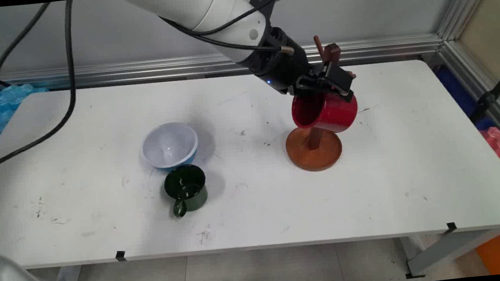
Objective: Pick up the red mug from the rack
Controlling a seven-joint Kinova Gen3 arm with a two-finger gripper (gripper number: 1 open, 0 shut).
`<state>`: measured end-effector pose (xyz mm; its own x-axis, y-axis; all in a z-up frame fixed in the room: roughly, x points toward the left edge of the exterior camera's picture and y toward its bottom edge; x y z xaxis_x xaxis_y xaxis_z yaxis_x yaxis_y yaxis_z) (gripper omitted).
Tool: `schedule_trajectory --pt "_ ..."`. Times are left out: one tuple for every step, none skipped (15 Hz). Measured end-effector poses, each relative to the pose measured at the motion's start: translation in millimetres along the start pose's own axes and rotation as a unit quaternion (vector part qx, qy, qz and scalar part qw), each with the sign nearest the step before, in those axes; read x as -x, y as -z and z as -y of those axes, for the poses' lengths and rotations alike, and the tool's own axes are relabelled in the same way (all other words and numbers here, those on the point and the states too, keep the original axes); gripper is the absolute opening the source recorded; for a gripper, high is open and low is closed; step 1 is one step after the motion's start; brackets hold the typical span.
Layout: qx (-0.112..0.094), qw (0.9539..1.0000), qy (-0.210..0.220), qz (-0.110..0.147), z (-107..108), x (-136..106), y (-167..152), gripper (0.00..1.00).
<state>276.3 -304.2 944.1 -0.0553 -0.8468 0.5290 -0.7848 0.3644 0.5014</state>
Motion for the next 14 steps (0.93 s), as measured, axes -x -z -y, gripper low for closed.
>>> schedule_trajectory --pt "0.001 1.0000 -0.003 0.000 0 0 2 1.00" --pt "0.002 1.0000 -0.007 0.000 -1 0 6 1.00" --pt "0.003 0.9999 -0.010 -0.001 -1 0 10 1.00" --pt "0.005 0.9999 -0.013 -0.001 -2 0 17 1.00" --pt "0.007 0.9998 -0.017 -0.002 -3 -1 23 1.00" --pt "0.009 0.9997 -0.020 -0.002 -4 -1 31 1.00" --pt "0.011 0.9997 -0.022 -0.002 -4 -1 35 1.00" --pt "0.013 0.9996 -0.026 -0.002 -4 0 42 1.00" --pt "0.015 0.9995 -0.029 -0.003 -4 -1 47 1.00" --pt "0.017 0.9993 -0.034 -0.003 -3 -1 55 1.00" --pt "0.018 0.9992 -0.037 -0.003 -2 -1 60 1.00" --pt "0.019 0.9989 -0.043 -0.002 0 0 69 1.00" --pt "0.019 0.9987 -0.046 -0.002 2 0 75 1.00" --pt "0.020 0.9984 -0.052 -0.002 5 0 83 1.00"
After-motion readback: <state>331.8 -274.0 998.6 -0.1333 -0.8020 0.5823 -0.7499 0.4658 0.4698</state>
